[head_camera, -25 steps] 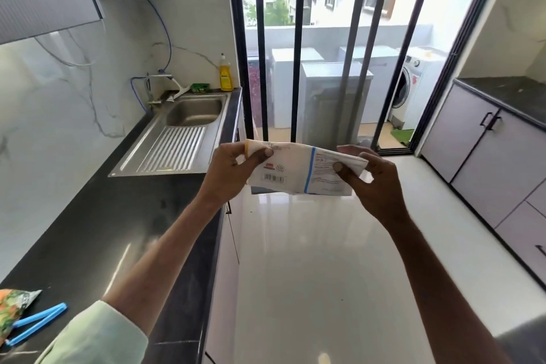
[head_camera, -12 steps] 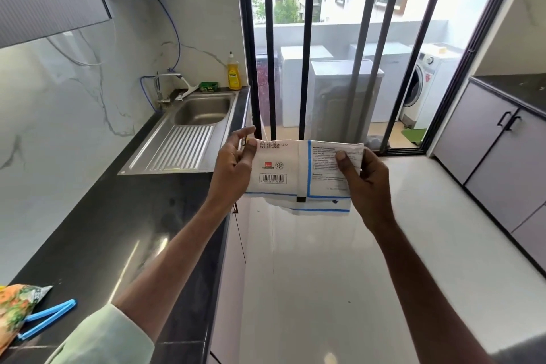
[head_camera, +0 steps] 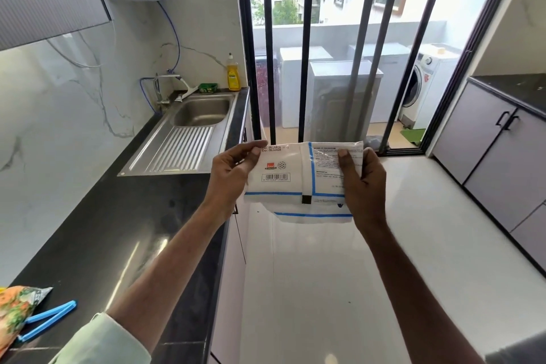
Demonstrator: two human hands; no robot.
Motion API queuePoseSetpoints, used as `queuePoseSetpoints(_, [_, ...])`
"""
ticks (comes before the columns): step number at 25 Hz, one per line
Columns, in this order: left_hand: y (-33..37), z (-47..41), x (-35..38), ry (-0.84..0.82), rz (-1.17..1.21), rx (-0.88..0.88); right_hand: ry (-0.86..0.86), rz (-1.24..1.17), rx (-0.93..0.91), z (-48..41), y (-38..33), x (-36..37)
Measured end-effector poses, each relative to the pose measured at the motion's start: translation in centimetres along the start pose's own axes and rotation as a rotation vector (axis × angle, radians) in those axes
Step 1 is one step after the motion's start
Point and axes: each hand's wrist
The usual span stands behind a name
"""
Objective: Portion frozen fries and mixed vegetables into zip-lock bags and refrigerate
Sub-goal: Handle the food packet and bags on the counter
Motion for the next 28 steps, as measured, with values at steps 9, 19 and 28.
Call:
queuePoseSetpoints(9, [0.2, 1.2, -0.8, -0.194, -0.031, 0.007, -0.065, -0.075, 0.074, 0.6, -0.2, -0.5])
queuePoseSetpoints(19, [0.0, 2.7, -3.2, -0.127, 0.050, -0.037, -0.542, -0.116, 0.104, 1.2, 0.0, -1.5])
queuePoseSetpoints(28, [0.0, 4.4, -7.2, -0.077, -0.011, -0.124, -0.694, -0.159, 0.147, 2.2, 2.2, 2.0])
Point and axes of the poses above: each hand's wrist, its own z-axis away from the middle knuckle, its own x-axis out of the palm, y = z × x, and after that the axes turned 7 degrees about x, right-handed
